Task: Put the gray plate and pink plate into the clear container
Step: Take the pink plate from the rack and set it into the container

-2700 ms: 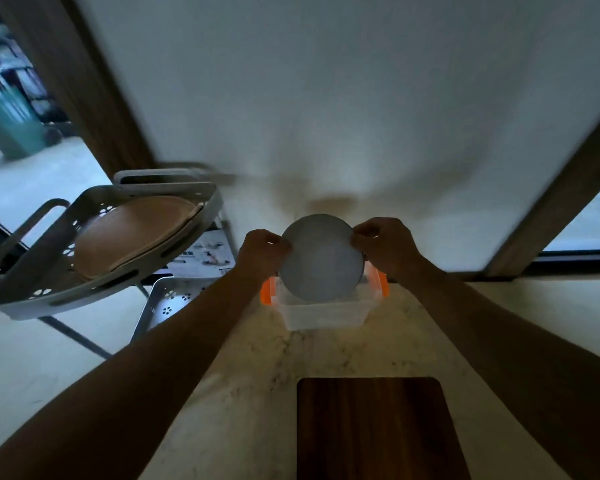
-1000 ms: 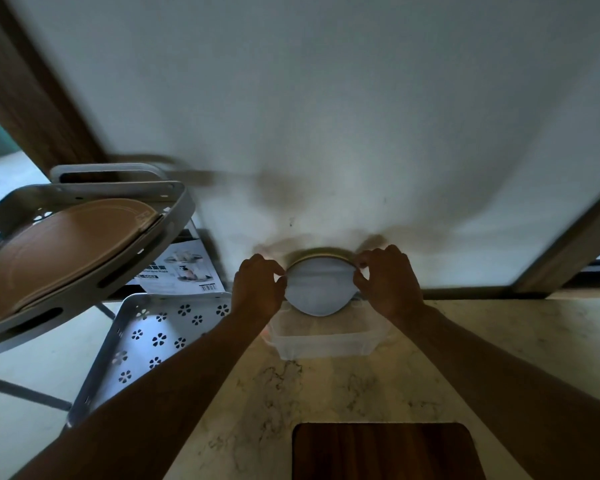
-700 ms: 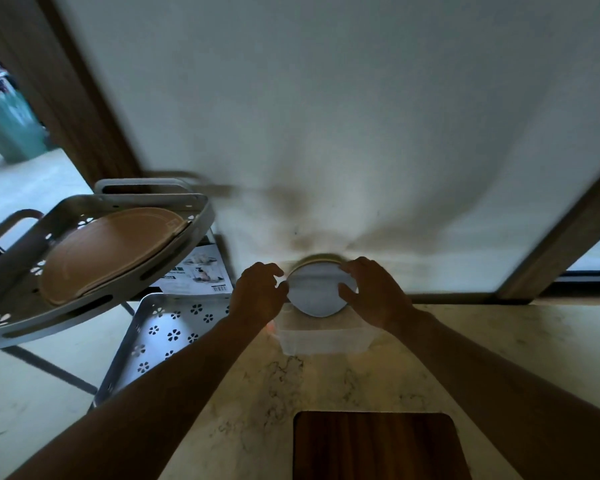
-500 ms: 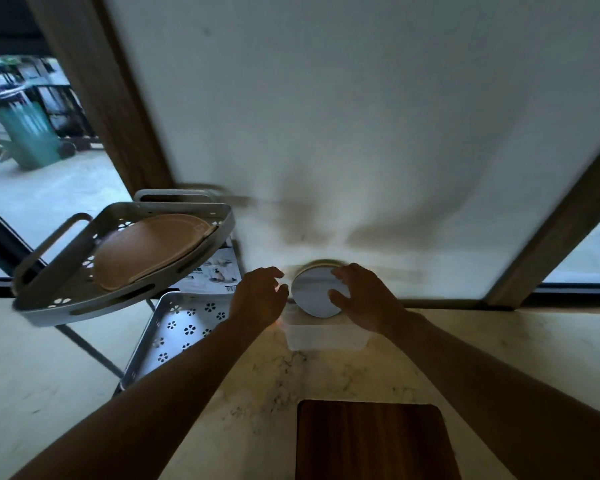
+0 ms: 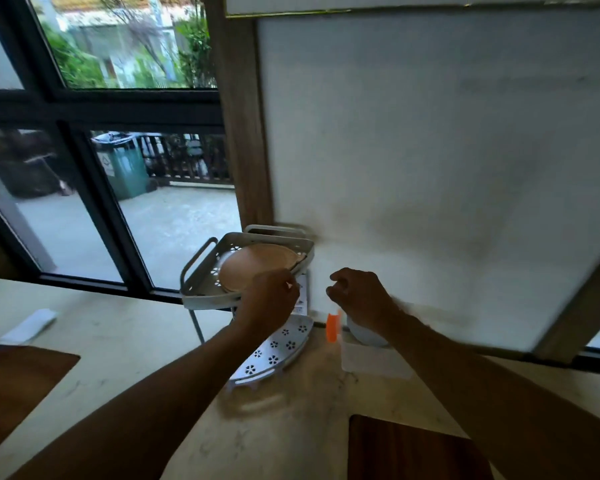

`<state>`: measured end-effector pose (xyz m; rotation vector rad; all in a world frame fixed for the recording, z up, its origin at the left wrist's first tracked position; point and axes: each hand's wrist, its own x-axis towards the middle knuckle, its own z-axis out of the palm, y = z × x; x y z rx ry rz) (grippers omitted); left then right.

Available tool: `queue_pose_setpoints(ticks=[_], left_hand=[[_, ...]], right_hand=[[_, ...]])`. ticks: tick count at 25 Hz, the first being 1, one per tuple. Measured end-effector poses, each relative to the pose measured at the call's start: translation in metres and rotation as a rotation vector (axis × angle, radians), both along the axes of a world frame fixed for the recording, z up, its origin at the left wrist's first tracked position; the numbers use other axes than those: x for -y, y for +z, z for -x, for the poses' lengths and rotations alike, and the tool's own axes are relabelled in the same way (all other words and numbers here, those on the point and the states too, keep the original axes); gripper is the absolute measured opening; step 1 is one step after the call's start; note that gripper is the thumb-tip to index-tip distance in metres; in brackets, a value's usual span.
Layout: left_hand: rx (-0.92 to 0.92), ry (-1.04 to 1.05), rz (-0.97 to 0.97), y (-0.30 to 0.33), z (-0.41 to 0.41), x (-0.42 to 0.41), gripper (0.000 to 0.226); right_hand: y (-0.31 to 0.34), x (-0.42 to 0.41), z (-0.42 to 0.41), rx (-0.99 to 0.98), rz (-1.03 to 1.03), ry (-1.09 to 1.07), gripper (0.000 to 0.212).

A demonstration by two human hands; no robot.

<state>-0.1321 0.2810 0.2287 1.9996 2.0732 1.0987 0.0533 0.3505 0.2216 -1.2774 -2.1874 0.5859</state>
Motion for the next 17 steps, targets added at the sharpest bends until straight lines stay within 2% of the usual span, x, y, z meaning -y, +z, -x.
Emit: queue_pose_setpoints(ticks=[5, 8, 11, 17], left_hand=[[-0.067, 0.080, -0.066, 0.012, 0.048, 0.004, 0.017], [-0.067, 0.065, -0.020, 0.005, 0.064, -0.001, 0.021], [-0.099, 0.039, 0.015, -0.003, 0.069, -0.009, 0.027], [-0.126, -0.028, 0.091, -0.014, 0.073, -0.025, 0.024]], right_hand=[[0.009, -0.006, 0.040, -0.004, 0.026, -0.024, 0.030], [0.007, -0.020, 0.057, -0.131, 0.187, -0.107, 0.021], [0.005, -0.035, 0.068, -0.202, 0.231, -0.177, 0.014], [0.005, -0.066, 0.094, -0.205, 0.325, -0.319, 0.038]])
